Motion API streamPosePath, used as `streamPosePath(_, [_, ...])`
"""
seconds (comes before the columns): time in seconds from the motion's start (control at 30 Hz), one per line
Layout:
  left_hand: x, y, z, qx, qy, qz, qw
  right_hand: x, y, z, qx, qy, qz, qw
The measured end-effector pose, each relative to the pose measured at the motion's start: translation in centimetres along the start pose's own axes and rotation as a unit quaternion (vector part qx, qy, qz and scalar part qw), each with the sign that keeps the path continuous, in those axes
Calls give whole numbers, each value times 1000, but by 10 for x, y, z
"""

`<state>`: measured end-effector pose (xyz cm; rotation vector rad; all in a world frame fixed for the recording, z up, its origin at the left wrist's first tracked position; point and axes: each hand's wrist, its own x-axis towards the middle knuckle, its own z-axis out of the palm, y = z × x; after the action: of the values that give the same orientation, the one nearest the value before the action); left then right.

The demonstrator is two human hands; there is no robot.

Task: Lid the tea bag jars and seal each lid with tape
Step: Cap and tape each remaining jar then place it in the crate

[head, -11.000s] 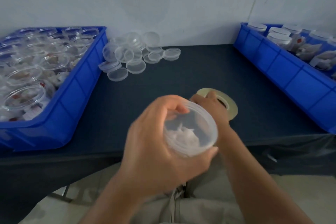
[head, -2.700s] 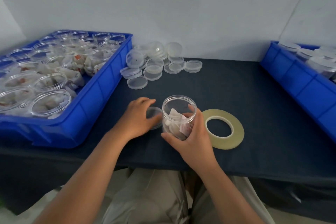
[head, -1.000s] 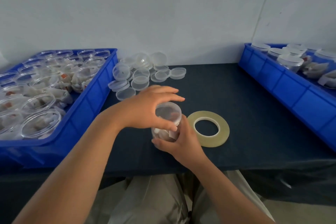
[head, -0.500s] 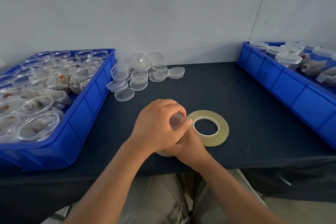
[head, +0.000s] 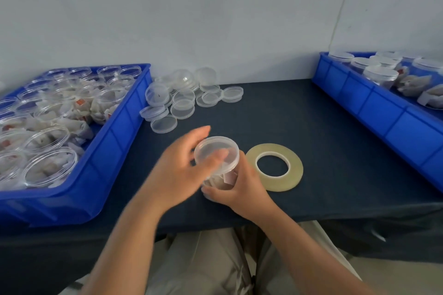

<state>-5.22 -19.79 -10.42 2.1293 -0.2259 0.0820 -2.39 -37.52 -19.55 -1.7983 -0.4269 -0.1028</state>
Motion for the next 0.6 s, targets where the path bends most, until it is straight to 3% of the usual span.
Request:
streamPosePath(0.07, [2, 20, 32, 131, 50, -22, 990, 2, -2, 3, -30, -3, -26, 999])
streamPosePath(0.13, [11, 36, 53, 260, 107, -65, 957, 3, -8, 5, -78, 2, -46, 996])
streamPosePath(0.23, [25, 43, 67, 361, 142, -76, 918, 1, -12, 4, -114, 2, -47, 992])
streamPosePath(0.33, [26, 31, 61, 329, 151, 11, 932, 3, -8, -2, -85, -3, -19, 996])
streamPosePath(0.43, [27, 19, 46, 283, 109, 101, 948, 6, -5, -3, -89, -6, -13, 996])
streamPosePath(0.6, [33, 12, 30, 246, 33, 162, 955, 7, -9, 1, -96, 6, -18, 995])
